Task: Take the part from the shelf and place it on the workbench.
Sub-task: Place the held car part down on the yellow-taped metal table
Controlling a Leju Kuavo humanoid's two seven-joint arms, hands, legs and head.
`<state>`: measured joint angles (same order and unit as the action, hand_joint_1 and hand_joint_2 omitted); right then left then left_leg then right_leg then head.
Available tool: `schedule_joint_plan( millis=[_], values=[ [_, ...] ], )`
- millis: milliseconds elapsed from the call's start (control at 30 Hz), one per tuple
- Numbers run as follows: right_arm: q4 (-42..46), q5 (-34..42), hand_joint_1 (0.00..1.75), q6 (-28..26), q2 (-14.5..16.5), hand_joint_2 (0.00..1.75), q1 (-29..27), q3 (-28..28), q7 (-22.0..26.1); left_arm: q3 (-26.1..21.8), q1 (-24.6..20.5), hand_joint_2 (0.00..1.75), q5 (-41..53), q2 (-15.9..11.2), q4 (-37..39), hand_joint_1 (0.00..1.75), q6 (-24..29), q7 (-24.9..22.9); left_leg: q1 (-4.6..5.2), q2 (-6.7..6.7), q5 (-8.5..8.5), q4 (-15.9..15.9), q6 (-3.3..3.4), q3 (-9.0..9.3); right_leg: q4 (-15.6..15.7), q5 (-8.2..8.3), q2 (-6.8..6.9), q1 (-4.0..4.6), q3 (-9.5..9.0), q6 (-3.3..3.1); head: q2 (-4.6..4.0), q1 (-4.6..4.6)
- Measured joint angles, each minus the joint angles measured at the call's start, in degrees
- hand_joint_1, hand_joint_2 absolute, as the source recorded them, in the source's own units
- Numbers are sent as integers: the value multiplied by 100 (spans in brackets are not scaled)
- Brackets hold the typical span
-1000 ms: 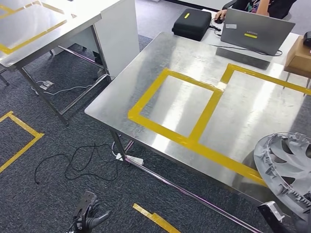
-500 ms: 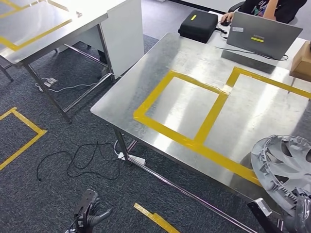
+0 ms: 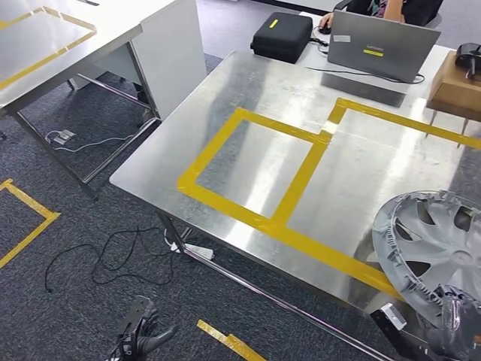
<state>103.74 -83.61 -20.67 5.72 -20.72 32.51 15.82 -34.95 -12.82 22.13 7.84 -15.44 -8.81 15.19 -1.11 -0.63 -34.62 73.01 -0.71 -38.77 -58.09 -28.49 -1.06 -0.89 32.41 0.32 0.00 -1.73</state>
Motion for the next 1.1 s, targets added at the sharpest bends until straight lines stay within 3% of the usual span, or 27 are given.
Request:
schedule_joint_plan(
  millis=[67,133,300,333,400,433,467,500,533,567,633,667,767,833,933,967,1000,1033,1100],
  values=[
    [-31,-18,175,-3,-35,175,0,-59,-71,0,3,175,4,-6,1,0,0,0,70,38,481,-629,144,216,2,-29,-45,37,-55,-18,0,0],
    [-62,-31,175,-8,-70,175,3,-111,-122,0,-7,175,5,-20,1,0,-1,-1,127,80,748,-1242,260,462,-7,-56,-81,65,-69,4,0,-3],
    [-171,-69,175,-7,-231,175,30,-235,-283,4,-36,175,14,-13,1,0,-15,-23,123,79,751,-1572,271,600,-65,-134,-52,52,3,156,0,-5],
    [-204,-77,175,-5,-285,175,57,-270,-325,5,-46,175,19,-8,1,0,-20,-31,108,74,762,-1614,276,628,-264,-244,-16,49,104,183,0,-18],
    [-300,-80,175,5,-393,175,128,-355,-419,7,-58,175,40,4,1,0,-29,-46,107,57,755,-1631,294,649,-963,-546,43,30,485,231,0,-33],
    [-365,-79,175,14,-447,175,162,-407,-474,8,-58,175,52,10,1,0,-33,-54,110,48,745,-1630,298,653,-1310,-647,53,24,690,254,0,-34],
    [-434,-76,175,23,-505,175,188,-462,-524,9,-58,175,61,14,1,0,-35,-62,112,40,732,-1629,300,664,-1500,-647,59,19,824,274,0,-33],
    [-497,-73,175,31,-564,175,210,-512,-565,10,-58,175,64,17,1,0,-35,-66,113,36,715,-1628,296,682,-1472,-530,66,16,849,286,0,-35],
    [-550,-71,175,35,-621,175,233,-554,-594,10,-58,175,66,20,1,0,-36,-69,112,35,694,-1627,287,713,-1216,-320,78,14,752,289,0,-35],
    [-590,-70,175,37,-669,175,255,-586,-609,11,-59,175,66,23,1,0,-36,-71,114,34,670,-1627,273,748,-815,-83,102,12,573,284,0,-36],
    [-649,-69,175,38,-738,175,309,-633,-620,13,-66,175,67,27,1,0,-37,-72,140,32,624,-1616,227,794,-151,152,144,28,234,237,1,-37],
    [-671,-69,175,39,-763,175,329,-654,-622,13,-70,175,67,28,1,0,-37,-73,153,28,611,-1609,203,799,1,161,153,35,147,203,1,-33],
    [-723,-67,175,40,-817,175,350,-702,-627,13,-82,175,69,28,1,0,-38,-77,154,14,567,-1590,133,809,63,118,122,37,85,89,0,-22],
    [-743,-67,175,38,-840,175,359,-724,-627,13,-95,175,70,27,1,0,-39,-79,140,24,401,-1335,73,712,94,107,113,17,35,17,0,-4],
    [-768,-46,175,47,-862,175,370,-757,-662,13,-87,175,77,27,1,0,-38,-81,106,35,-50,-254,16,135,103,70,109,9,-20,-48,0,14],
    [-782,-21,175,65,-874,175,373,-775,-697,14,-79,175,88,27,1,0,-37,-86,96,35,-93,8,7,-37,102,58,102,9,-35,-54,0,14],
    [-805,11,175,93,-898,175,386,-801,-743,14,-74,175,104,27,2,0,-36,-94,87,35,-19,73,5,-116,101,47,90,9,-52,-52,0,14],
    [-847,45,175,126,-935,175,416,-837,-791,15,-74,175,122,26,2,0,-35,-105,79,35,163,-72,10,-89,101,32,73,8,-75,-44,0,15],
    [-1005,107,175,182,-1049,175,546,-940,-888,19,-93,175,164,26,3,0,-34,-130,71,37,636,-787,37,199,97,-3,33,14,-124,-5,0,15]
  ],
)
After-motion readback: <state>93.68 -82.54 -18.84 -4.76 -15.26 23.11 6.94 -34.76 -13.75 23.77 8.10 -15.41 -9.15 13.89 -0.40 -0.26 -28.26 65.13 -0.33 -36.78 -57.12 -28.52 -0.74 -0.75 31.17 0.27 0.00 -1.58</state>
